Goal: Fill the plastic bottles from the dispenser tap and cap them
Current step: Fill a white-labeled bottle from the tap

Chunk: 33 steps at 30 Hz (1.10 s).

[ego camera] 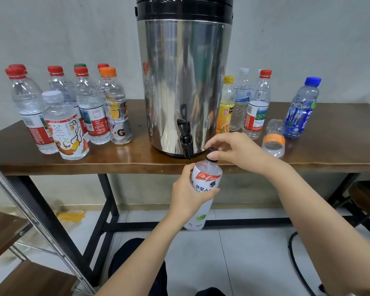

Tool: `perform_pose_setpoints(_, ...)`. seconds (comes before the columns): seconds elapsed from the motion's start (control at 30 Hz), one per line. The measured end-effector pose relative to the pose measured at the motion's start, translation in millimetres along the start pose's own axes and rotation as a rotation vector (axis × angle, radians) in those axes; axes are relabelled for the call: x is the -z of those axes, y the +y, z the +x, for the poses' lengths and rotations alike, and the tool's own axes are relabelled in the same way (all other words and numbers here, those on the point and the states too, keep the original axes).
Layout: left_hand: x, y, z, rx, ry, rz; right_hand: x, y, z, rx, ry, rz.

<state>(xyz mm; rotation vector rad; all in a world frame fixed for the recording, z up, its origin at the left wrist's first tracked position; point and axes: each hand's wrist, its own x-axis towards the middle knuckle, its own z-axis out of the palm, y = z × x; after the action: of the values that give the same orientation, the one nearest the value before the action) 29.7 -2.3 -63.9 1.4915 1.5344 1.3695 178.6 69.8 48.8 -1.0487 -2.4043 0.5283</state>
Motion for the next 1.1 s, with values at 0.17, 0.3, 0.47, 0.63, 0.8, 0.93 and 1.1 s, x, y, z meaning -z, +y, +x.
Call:
perform_pose_setpoints(0.17,0,-14,-1,0.102,-0.064,-0.023,-3,8,5,0.011,0.084,0.121)
perform_pose_setpoints(0.3,4,-29,-5,0.199,-0.061,-0.021,-20,37,18,-0.163,0.236,-0.028)
perform_pose_setpoints(0.47,13,-38,-4,0.289,-0.036,-0.032,-49,72,28,-0.291,0.227,-0.124)
perform_pose_setpoints(0.63,19,-38,6,0.291,-0.01,-0.016,-62,82,34,-0.314,0.255,-0.101)
perform_pose_setpoints(0.8,21,-39,12,0.282,0.018,-0.005,-62,83,39,-0.331,0.237,-0.095)
perform_pose_setpoints(0.93,22,-39,14,0.254,0.043,-0.004,-54,72,36,-0.256,0.316,-0.171)
perform_pose_setpoints(1.1,17,-36,17,0.199,0.045,-0.003,-34,28,36,0.005,0.462,-0.082)
